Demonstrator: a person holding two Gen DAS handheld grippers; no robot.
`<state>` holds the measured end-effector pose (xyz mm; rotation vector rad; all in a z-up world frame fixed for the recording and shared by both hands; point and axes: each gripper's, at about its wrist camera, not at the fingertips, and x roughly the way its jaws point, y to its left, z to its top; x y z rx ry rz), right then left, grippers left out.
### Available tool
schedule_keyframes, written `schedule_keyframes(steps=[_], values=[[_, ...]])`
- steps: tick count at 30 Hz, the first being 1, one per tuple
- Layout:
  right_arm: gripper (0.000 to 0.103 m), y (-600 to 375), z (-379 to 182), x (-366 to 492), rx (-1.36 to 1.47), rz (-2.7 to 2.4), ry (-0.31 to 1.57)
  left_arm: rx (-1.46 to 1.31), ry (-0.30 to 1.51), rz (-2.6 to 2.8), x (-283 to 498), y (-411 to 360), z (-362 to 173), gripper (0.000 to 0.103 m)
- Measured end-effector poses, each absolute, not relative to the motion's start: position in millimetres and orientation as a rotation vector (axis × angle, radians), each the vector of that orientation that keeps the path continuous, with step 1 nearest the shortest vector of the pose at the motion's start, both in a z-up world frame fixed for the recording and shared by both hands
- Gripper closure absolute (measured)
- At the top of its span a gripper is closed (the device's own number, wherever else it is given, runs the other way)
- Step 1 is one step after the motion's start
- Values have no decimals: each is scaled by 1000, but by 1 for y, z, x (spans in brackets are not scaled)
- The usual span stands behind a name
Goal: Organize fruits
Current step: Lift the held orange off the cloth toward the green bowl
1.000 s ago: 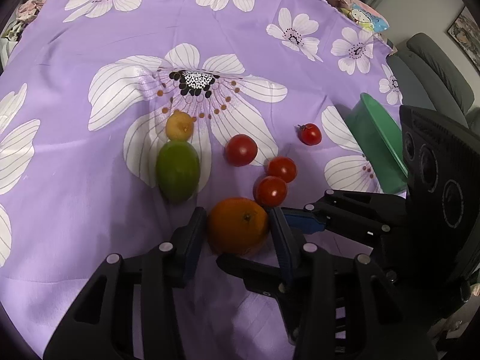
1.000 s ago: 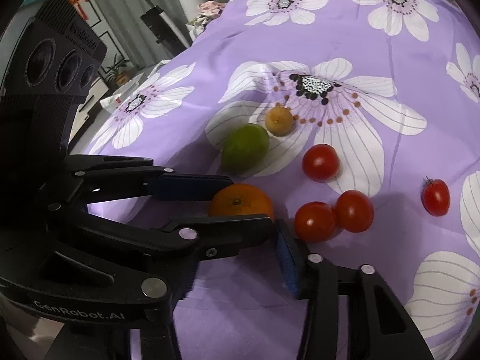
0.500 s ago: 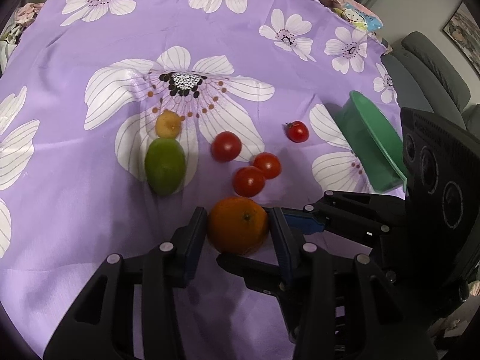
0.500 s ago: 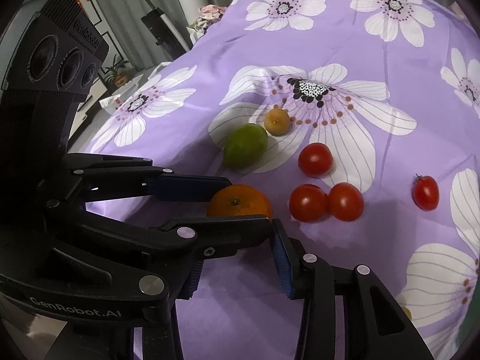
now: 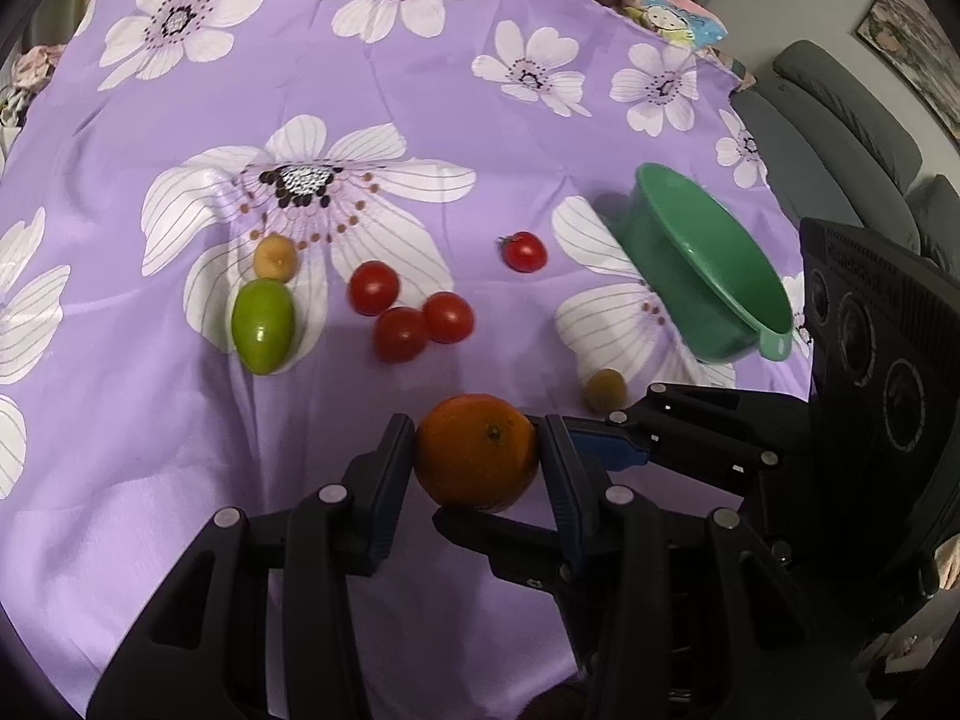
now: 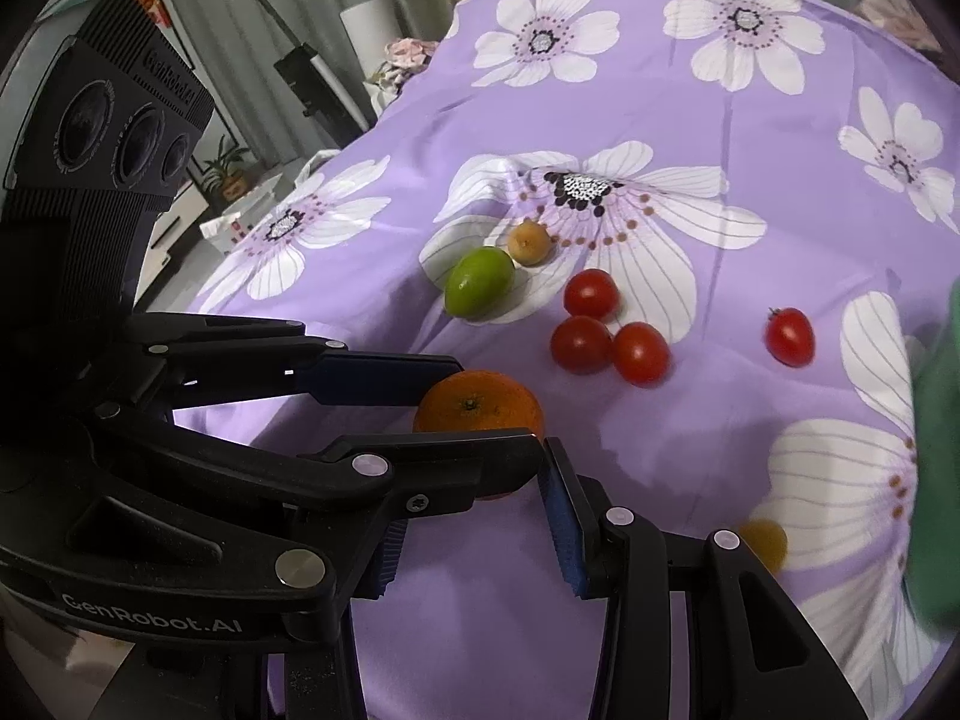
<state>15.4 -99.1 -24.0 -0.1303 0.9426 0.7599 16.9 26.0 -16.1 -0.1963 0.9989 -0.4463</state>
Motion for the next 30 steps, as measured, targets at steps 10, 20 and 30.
schedule_keyframes(steps=[10, 20, 30], values=[[60, -121, -11, -4, -112, 740, 889, -152, 965, -468, 0, 6, 1, 61], [60, -139, -2, -17, -86, 711, 852, -103, 949, -497, -11, -15, 13, 61], [60, -160, 1, -21, -32, 690, 833, -51, 948, -517, -12, -36, 18, 61]])
